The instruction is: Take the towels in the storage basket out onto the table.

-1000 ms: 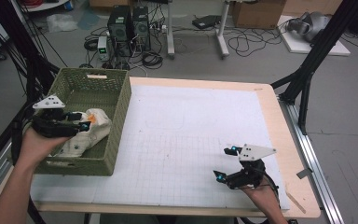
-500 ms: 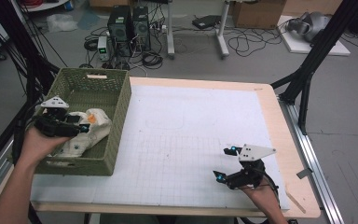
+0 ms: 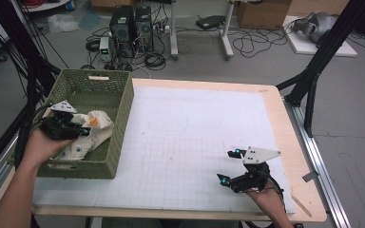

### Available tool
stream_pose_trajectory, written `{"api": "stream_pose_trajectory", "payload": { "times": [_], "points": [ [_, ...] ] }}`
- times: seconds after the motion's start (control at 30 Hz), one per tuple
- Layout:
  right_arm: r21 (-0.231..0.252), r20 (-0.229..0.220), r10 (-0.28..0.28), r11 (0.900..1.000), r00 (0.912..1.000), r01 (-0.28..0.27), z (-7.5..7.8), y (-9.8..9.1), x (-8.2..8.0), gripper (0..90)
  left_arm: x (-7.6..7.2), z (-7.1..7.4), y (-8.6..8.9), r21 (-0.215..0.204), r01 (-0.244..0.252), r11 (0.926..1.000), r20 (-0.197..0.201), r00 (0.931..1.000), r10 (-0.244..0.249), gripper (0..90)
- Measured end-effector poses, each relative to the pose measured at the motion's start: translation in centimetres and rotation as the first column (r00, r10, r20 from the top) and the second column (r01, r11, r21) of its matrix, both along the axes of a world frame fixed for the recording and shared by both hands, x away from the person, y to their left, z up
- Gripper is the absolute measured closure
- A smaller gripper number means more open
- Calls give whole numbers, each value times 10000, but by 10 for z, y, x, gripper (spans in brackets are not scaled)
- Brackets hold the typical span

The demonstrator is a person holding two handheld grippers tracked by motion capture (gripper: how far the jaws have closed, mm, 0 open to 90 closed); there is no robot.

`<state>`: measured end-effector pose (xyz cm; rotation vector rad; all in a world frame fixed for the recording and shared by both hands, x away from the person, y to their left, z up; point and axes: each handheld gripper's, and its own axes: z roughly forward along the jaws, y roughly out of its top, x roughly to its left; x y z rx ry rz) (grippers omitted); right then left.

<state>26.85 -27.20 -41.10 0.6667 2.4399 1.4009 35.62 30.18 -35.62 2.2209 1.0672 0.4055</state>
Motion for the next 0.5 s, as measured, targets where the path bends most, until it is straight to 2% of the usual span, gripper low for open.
{"api": "stream_pose_trajectory", "payload": {
  "times": [0.13,0.27,0.5],
  "points": [
    [8,10,-22,10000,10000,22,0,0,0,106,-1,3,3,-273,43,9996,41,10000,-42,855],
    [7,9,-32,10000,10000,32,0,0,1,106,-4,8,7,-538,-71,9985,281,9996,87,860],
    [20,-41,-21,10000,10000,21,0,0,1,106,-12,24,21,-1440,-232,9893,821,9960,353,860]
  ]
}}
